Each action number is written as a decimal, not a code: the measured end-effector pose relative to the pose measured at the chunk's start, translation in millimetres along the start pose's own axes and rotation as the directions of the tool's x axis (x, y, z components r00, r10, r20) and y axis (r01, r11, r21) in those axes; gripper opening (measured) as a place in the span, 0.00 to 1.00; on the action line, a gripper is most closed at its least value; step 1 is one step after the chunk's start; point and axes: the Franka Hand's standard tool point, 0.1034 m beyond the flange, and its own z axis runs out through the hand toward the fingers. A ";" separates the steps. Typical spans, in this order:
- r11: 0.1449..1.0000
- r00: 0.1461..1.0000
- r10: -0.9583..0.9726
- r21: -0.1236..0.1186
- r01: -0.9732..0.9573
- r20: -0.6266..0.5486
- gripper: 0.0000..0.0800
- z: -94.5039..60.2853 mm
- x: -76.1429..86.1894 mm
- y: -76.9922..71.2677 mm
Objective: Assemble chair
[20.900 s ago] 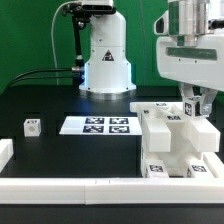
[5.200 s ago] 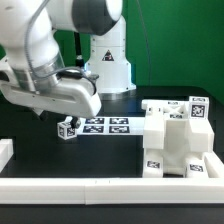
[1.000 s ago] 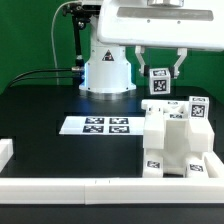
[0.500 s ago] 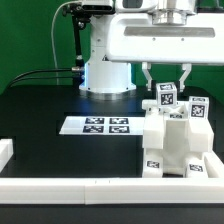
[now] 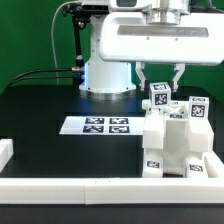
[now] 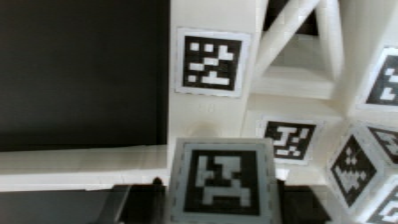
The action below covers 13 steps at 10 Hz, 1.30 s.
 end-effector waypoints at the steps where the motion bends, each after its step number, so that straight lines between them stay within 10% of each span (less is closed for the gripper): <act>1: 1.000 1.000 0.010 0.006 -0.010 -0.017 0.36 1.7 2.7 -0.8; 13: 0.998 0.997 -0.046 0.030 0.048 -0.063 0.36 -8.5 1.8 -1.3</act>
Offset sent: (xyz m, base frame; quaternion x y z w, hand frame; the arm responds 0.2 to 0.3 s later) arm 0.0002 -0.0025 -0.0101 -0.0010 0.0138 -0.0062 0.9999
